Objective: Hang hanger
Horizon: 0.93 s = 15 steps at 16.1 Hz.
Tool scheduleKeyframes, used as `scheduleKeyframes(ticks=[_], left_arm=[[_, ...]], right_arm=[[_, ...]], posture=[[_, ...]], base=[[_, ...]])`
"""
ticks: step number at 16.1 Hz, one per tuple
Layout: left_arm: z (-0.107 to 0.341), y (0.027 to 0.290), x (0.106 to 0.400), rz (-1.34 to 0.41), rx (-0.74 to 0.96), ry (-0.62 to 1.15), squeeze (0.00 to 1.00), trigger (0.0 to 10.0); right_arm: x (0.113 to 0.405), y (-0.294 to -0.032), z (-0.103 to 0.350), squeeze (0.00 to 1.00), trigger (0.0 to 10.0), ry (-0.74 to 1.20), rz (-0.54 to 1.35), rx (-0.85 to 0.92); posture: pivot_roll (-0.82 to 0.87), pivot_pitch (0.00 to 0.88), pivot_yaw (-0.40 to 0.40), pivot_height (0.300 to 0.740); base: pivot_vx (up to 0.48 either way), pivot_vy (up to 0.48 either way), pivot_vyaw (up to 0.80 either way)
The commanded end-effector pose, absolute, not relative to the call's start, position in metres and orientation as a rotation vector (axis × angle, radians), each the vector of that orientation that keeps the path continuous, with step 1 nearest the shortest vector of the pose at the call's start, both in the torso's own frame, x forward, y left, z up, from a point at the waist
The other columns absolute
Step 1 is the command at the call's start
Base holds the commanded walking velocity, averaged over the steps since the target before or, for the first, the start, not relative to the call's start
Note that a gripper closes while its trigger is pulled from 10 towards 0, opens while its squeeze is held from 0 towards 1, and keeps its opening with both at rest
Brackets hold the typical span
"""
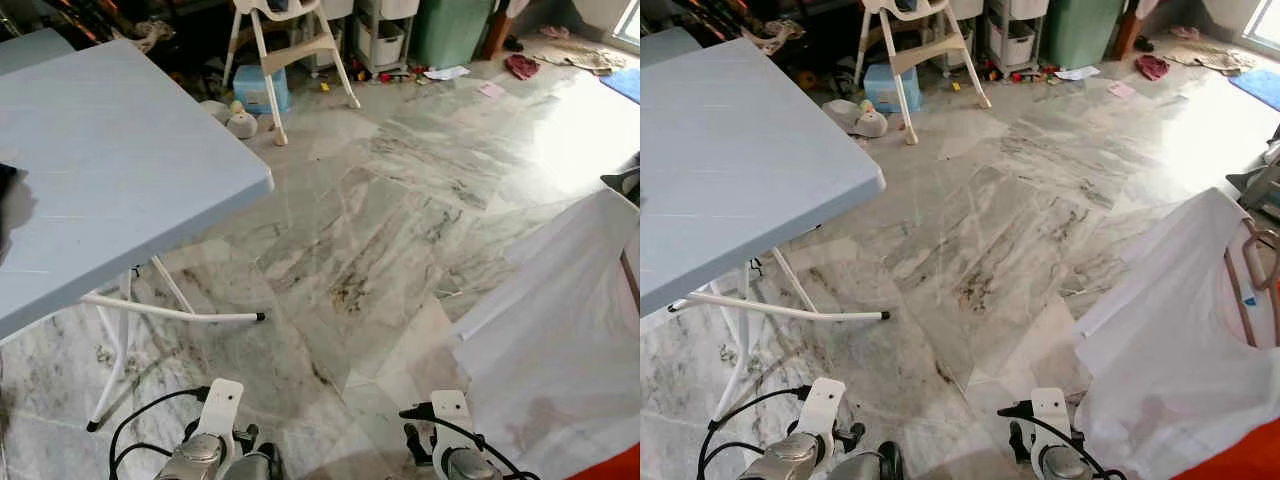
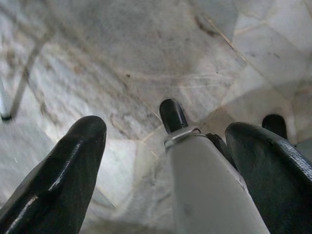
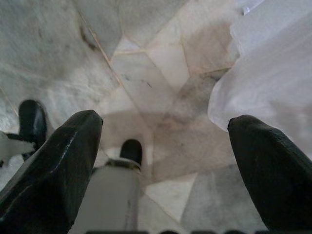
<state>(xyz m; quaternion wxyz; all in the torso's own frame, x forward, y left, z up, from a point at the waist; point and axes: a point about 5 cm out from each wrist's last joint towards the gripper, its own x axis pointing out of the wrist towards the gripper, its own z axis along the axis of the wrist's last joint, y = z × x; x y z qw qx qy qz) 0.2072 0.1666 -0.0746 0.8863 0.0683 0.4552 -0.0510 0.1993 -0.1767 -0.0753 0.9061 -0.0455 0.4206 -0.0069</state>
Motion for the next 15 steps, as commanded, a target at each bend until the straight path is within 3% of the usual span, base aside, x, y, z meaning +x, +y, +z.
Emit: scheduleKeyframes(ticks=[1,15], left_arm=[[-0.076,0.176,0.203,-0.050,0.115,0.972,0.00,10.0],[-0.080,0.189,0.195,0.015,0.080,1.005,0.00,10.0]], right_arm=[[0.196,-0.176,-0.078,0.00,10.0,0.885,-0.025,-0.064],[0.205,-0.180,-0.073,0.00,10.0,0.870,-0.100,0.006]], posture=[[-0.07,0.120,0.020,0.740],[-0.07,0.118,0.027,0.740]], base=[[0.000,0.000,0.00],[0.000,0.000,0.00]])
